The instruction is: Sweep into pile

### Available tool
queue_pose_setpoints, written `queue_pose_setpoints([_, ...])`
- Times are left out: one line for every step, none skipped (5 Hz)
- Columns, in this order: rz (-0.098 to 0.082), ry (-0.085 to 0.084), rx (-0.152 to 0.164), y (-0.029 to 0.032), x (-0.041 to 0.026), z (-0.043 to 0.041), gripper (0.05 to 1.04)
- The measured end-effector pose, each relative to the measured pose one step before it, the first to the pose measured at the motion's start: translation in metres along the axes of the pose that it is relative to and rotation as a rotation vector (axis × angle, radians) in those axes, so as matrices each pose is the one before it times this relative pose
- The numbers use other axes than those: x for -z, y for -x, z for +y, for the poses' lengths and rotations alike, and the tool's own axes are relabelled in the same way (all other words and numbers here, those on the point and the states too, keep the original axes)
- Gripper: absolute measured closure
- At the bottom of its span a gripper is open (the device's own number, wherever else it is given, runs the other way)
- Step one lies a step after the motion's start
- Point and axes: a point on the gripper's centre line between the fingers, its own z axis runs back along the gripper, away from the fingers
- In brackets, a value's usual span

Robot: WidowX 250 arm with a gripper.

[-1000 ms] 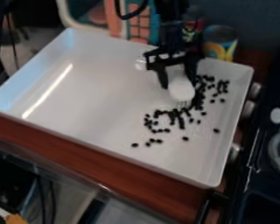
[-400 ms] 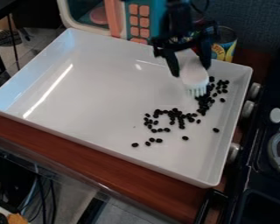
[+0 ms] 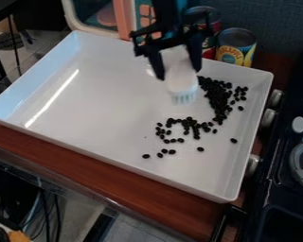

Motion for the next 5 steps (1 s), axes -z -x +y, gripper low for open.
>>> queue_pose_setpoints([-0.0071,-0.0553,-0.1946,0.01336,0.01268,0.02946,0.358])
queue_pose_setpoints([0.0175,-0.0086,-0.1114,0.00573,0.00952,0.01774,0.358])
queue_pose_setpoints([0.0228,-0.0179,-0.102,-0.00302,0.0049,0.01722,0.358])
queue_pose_setpoints([0.0239,-0.0321,-0.0911,-0.00281,0.00266,0.01629,0.358])
queue_pose_setpoints([0.0161,-0.0224,-0.1176,-0.00473,0.00378,0.01116,0.358])
